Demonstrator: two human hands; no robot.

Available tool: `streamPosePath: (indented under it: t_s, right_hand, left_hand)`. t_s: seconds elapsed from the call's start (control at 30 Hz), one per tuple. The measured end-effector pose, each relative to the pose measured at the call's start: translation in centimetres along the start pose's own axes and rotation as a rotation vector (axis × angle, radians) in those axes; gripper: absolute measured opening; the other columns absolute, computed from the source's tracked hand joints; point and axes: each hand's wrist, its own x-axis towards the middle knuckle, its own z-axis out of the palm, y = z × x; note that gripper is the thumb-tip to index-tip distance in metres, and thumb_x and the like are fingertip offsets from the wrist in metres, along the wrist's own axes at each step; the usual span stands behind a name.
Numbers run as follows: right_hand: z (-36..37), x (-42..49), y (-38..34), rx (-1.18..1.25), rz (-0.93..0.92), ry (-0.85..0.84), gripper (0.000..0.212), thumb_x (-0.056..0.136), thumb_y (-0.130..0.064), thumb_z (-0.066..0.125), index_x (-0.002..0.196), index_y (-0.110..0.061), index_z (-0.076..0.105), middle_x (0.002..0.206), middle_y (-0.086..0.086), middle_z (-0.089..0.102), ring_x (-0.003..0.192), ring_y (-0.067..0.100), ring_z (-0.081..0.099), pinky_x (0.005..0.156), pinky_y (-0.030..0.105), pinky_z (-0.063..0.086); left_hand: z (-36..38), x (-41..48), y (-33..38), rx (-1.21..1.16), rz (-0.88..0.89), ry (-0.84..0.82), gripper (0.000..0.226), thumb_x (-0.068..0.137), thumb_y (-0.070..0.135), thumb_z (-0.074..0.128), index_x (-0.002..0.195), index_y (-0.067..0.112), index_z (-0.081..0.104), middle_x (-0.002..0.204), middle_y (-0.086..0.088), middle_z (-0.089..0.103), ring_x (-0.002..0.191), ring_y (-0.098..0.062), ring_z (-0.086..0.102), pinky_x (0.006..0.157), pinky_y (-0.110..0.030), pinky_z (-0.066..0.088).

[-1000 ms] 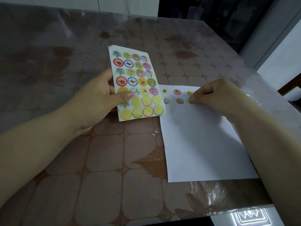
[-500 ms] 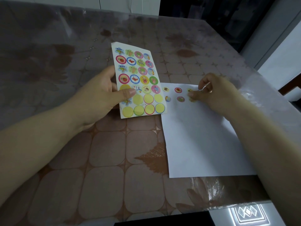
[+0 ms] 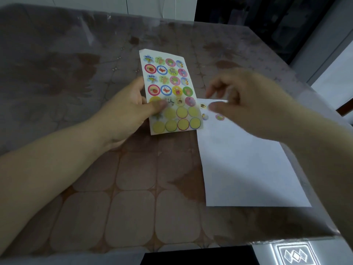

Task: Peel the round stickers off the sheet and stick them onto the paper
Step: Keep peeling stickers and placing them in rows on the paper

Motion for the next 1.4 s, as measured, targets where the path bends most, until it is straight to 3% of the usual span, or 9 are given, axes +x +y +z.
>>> streamPosePath:
  t_s: [0.1, 0.2, 0.3, 0.43, 0.63, 0.93, 1.03, 1.23, 1.4]
  right_hand:
    - [1.8, 1.2, -2.3, 0.003, -0.150, -0.020, 0.012, 0.080, -0.031, 0.067, 0.089, -0.024, 0.062, 0.081, -0.015, 0.045, 0.071, -0.006, 0.045, 0.068, 0.008, 0.035]
    - [5.5, 2.0, -2.5, 0.034, -0.145, 0.202, 0.023, 0.071, -0.038, 0.069, 0.086, -0.021, 0.063, 0.084, -0.008, 0.047, 0.081, 0.015, 0.049, 0.075, 0.037, 0.044]
    - [7.4, 2.2, -1.6, 0.123, -0.085, 0.319, 0.025, 0.066, -0.031, 0.073, 0.086, -0.021, 0.062, 0.086, -0.008, 0.049, 0.085, 0.023, 0.051, 0.076, 0.046, 0.044]
    - [7.6, 2.2, -0.9, 0.105, -0.112, 0.380, 0.027, 0.066, -0.031, 0.073, 0.093, -0.025, 0.069, 0.089, -0.013, 0.047, 0.088, 0.020, 0.049, 0.080, 0.044, 0.042]
    - [7.7, 2.4, -0.5, 0.126, -0.141, 0.455, 0.024, 0.071, -0.036, 0.069, 0.093, -0.028, 0.074, 0.088, -0.015, 0.051, 0.088, 0.013, 0.043, 0.081, 0.035, 0.036]
    - [8.0, 2.5, -0.5, 0.085, -0.204, 0.500, 0.019, 0.075, -0.035, 0.066, 0.091, -0.030, 0.074, 0.088, -0.019, 0.052, 0.086, 0.010, 0.042, 0.077, 0.030, 0.029]
    - [7.9, 2.4, -0.5, 0.083, -0.228, 0.479, 0.017, 0.077, -0.033, 0.065, 0.091, -0.031, 0.074, 0.088, -0.019, 0.052, 0.084, 0.009, 0.041, 0.077, 0.029, 0.029]
    - [7.9, 2.2, -0.6, 0.083, -0.245, 0.444, 0.011, 0.077, -0.028, 0.065, 0.084, -0.029, 0.074, 0.088, -0.021, 0.053, 0.083, 0.008, 0.040, 0.078, 0.025, 0.026]
    - [7.8, 1.9, -0.7, 0.134, -0.206, 0.403, 0.009, 0.073, -0.027, 0.070, 0.081, -0.029, 0.072, 0.083, -0.019, 0.060, 0.081, 0.004, 0.045, 0.083, 0.017, 0.026]
  left_hand:
    - [0.3, -0.2, 0.4, -0.056, -0.006, 0.002, 0.052, 0.076, 0.016, 0.062, 0.127, 0.013, 0.050, 0.106, -0.005, 0.072, 0.090, -0.019, 0.070, 0.068, -0.029, 0.057]
    - [0.4, -0.3, 0.6, -0.066, -0.012, 0.010, 0.045, 0.081, 0.019, 0.059, 0.125, 0.011, 0.052, 0.109, -0.002, 0.070, 0.091, -0.015, 0.069, 0.069, -0.029, 0.057]
    - [0.2, -0.2, 0.5, -0.125, -0.073, 0.014, 0.030, 0.094, 0.015, 0.047, 0.123, 0.009, 0.053, 0.106, -0.005, 0.070, 0.085, -0.016, 0.070, 0.071, -0.030, 0.058]
    - [0.0, 0.1, 0.6, -0.232, -0.134, -0.020, 0.032, 0.095, 0.004, 0.039, 0.122, 0.005, 0.054, 0.098, -0.014, 0.070, 0.077, -0.022, 0.069, 0.077, -0.039, 0.056]
    - [0.0, 0.0, 0.6, -0.231, -0.138, -0.063, 0.034, 0.096, 0.005, 0.038, 0.128, 0.005, 0.049, 0.114, -0.015, 0.066, 0.084, -0.019, 0.068, 0.077, -0.033, 0.057]
    - [-0.2, 0.2, 0.7, -0.023, -0.106, -0.025, 0.056, 0.081, 0.020, 0.052, 0.132, 0.001, 0.043, 0.129, -0.026, 0.054, 0.116, -0.040, 0.055, 0.097, -0.050, 0.047]
    - [-0.2, 0.3, 0.6, -0.041, -0.095, -0.012, 0.038, 0.096, 0.008, 0.044, 0.133, 0.000, 0.041, 0.130, -0.028, 0.052, 0.116, -0.040, 0.055, 0.096, -0.049, 0.048]
    - [-0.2, 0.1, 0.7, -0.074, -0.083, -0.052, 0.038, 0.097, 0.005, 0.039, 0.135, 0.004, 0.039, 0.129, -0.024, 0.055, 0.111, -0.037, 0.059, 0.092, -0.046, 0.051]
    - [-0.1, -0.1, 0.3, -0.174, -0.050, -0.149, 0.040, 0.096, 0.002, 0.039, 0.131, 0.022, 0.044, 0.115, -0.009, 0.067, 0.089, -0.018, 0.068, 0.079, -0.035, 0.057]
